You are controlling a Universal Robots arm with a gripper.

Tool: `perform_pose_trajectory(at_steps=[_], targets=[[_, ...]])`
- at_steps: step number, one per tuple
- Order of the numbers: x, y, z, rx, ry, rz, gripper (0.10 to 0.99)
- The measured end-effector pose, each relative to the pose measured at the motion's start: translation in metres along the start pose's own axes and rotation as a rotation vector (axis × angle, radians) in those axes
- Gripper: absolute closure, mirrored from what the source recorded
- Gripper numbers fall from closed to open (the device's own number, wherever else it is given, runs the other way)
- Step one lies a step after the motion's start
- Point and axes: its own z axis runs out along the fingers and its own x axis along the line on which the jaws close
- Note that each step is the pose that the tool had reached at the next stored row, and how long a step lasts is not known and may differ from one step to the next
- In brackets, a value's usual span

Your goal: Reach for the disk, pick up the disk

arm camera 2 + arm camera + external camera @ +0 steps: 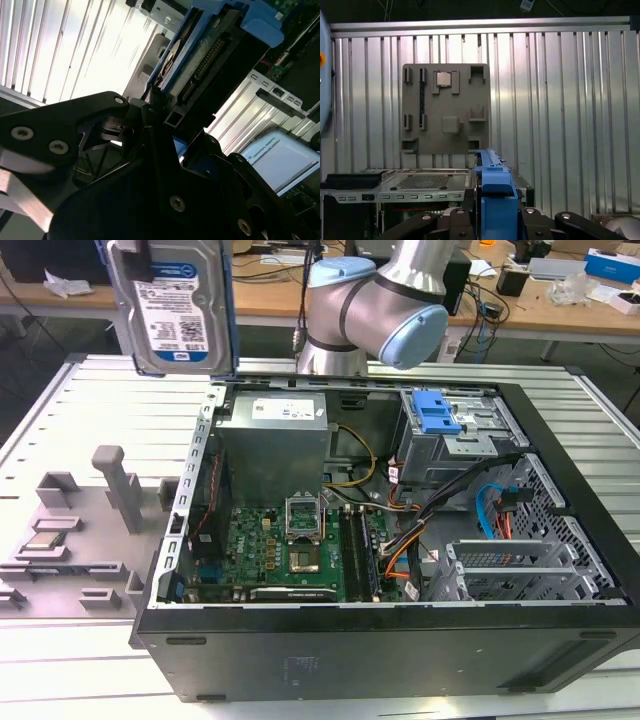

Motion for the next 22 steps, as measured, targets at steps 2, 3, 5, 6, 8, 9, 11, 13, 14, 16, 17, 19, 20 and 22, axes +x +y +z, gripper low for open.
perform_pose_trajectory(at_steps=[2, 3, 5, 6, 8, 9, 11, 13, 14, 16, 17, 19, 20, 22], targets=[[-0.0013, -0.0298, -0.0012, 0.0, 0.0, 0.0, 0.718], [-0.0014, -0.0337, -0.0013, 0.0, 0.0, 0.0, 0.718], [-0.0018, -0.0426, -0.0017, 0.0, 0.0, 0.0, 0.718], [-0.002, -0.0466, -0.0018, 0.0, -0.0001, 0.0, 0.718], [-0.0027, -0.0608, -0.0023, 0.0, 0.0, 0.0, 0.718], [-0.0032, -0.072, -0.0028, 0.0, 0.0, 0.0, 0.718], [-0.0036, -0.0808, -0.0031, 0.0, 0.0, 0.0, 0.718], [-0.0042, -0.0942, -0.0036, 0.0, -0.0001, 0.0, 0.718], [-0.0045, -0.1004, -0.0039, 0.0, 0.0, 0.0, 0.718], [-0.0053, -0.1176, -0.0045, 0.0, -0.0001, 0.0, 0.718], [-0.0055, -0.1214, -0.0047, 0.0, 0.0, 0.0, 0.718], [-0.0059, -0.1306, -0.0051, 0.0, 0.0, 0.0, 0.718], [-0.0061, -0.1341, -0.0052, 0.0, 0.0, 0.0, 0.718], [-0.0065, -0.1421, -0.0055, 0.0, 0.0, 0.0, 0.718]])
